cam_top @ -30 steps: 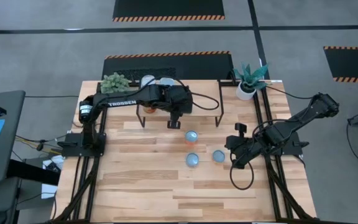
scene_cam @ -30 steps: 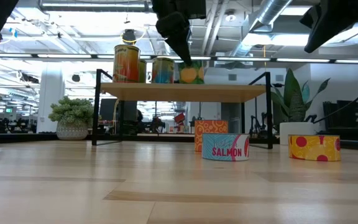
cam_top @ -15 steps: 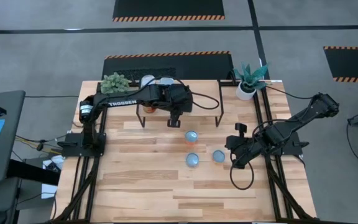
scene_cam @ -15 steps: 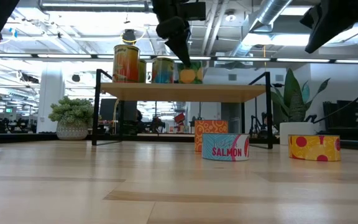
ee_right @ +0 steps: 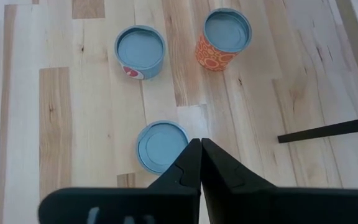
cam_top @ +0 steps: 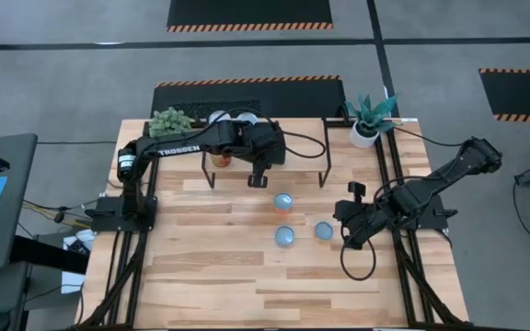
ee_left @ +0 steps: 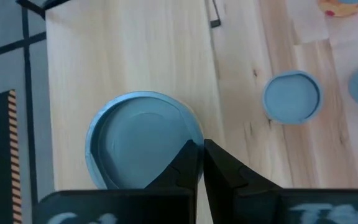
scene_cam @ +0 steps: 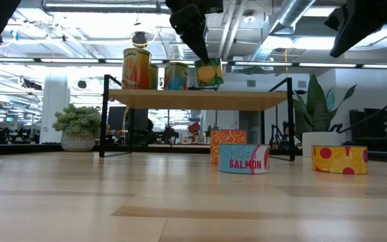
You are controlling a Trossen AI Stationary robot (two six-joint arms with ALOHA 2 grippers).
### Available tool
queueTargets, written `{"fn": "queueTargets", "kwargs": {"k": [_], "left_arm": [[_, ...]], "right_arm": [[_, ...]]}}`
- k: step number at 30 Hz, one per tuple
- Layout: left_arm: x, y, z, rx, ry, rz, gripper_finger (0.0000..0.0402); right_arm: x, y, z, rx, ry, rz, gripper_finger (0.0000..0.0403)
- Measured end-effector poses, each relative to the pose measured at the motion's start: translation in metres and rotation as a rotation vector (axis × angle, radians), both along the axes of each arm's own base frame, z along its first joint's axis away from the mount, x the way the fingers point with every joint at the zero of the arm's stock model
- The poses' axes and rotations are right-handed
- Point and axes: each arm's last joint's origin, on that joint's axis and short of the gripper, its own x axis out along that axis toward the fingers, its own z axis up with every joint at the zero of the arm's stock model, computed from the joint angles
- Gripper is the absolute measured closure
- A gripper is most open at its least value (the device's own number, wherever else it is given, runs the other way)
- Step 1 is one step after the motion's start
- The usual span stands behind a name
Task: Pick and place cans onto a shelf
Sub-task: Put the canned peaches on the shelf
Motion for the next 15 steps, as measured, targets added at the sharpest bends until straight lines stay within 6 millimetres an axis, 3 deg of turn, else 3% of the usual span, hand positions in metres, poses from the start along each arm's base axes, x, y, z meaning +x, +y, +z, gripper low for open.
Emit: {"fn": "queueTargets", "kwargs": {"k": [8,15], "left_arm": [[-0.0008,0.0044,-0.0002,-0.010,0.001,-0.013,0.0399],[-0.0010,0.0067,-0.0022,0.016,0.010,-0.012,0.0338]], "right_arm": [[-0.0001,0.0004,-0.0002,0.012,0.006,0.006,0.0374],[-0.0002,0.0004,-0.0001,0.012,0.006,0.007,0.0375]]}}
